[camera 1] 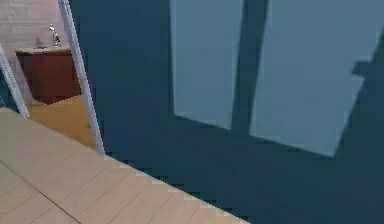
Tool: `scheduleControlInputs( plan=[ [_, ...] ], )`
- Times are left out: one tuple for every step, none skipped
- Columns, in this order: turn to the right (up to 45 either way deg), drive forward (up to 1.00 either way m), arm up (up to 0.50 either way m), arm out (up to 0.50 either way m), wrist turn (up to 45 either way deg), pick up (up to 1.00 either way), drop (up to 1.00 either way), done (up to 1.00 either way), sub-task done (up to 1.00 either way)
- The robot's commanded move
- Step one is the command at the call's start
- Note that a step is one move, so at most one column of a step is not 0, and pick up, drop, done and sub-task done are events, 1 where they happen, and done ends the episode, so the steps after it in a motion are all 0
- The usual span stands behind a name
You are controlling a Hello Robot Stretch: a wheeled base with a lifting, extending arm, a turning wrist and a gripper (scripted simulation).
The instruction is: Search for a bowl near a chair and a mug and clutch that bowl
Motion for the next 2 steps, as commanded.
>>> scheduleControlInputs(
  plan=[
    [-33.0, 0.0, 0.0, 0.0, 0.0, 0.0, 0.0, 0.0, 0.0],
    [0.0, 0.15, 0.0, 0.0, 0.0, 0.0, 0.0, 0.0, 0.0]
  ],
)
